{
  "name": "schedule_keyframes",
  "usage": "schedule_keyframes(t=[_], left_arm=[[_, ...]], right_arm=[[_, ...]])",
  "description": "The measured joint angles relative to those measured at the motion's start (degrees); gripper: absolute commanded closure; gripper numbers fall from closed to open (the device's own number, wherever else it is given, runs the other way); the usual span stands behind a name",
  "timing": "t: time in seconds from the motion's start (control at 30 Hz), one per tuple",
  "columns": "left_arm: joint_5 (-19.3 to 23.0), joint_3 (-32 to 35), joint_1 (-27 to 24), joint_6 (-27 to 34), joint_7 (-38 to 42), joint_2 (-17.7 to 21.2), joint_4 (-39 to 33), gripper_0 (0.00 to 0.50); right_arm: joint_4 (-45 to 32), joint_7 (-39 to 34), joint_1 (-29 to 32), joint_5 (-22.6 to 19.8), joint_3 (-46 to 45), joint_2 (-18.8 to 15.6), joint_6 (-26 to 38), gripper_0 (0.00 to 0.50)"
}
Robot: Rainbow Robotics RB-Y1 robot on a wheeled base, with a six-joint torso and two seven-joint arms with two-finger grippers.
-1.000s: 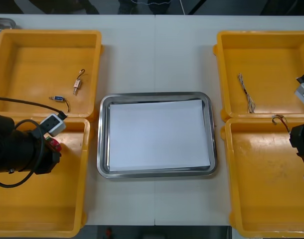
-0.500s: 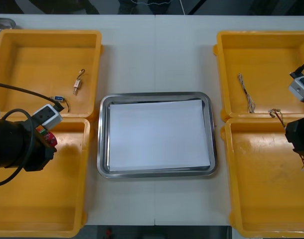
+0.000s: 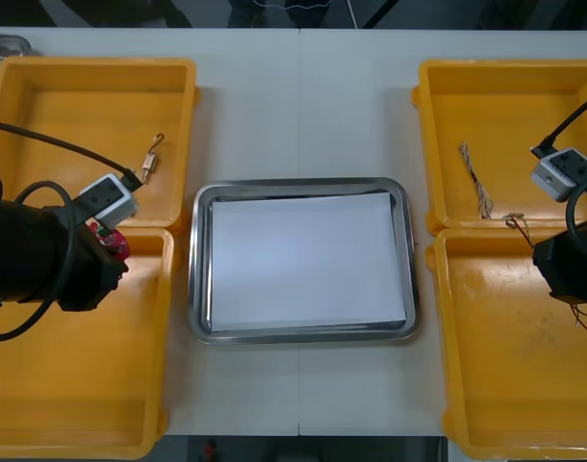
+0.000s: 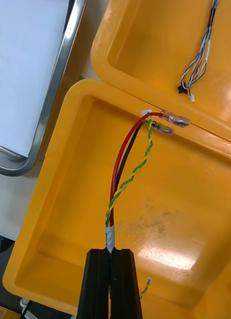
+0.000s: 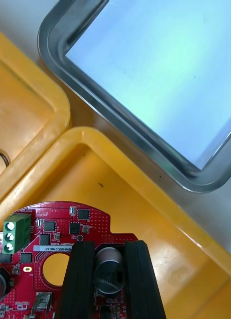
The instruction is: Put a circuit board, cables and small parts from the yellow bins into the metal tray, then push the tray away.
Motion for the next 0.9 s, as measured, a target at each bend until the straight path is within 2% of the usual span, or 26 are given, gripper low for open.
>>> schedule_keyframes(t=[0.37,0.73,0.9], left_arm=[[-4.1,-12.1,-11.1,0.0,3.2,-2.6,0.1,0.499],[-10.7,-25.8,-21.4,0.1,19.3,-7.7,0.6,0.500],[-14.3,-30.5,-24.6,0.1,20.2,-10.3,1.6,0.500]], right_arm=[[0.0,0.0,-1.4,-2.4,0.0,-0.3,0.0,0.500],[0.0,2.1,-1.7,-3.3,0.0,-0.6,0.0,0.500],[0.0,2.1,-1.7,-3.2,0.0,-0.6,0.0,0.500]])
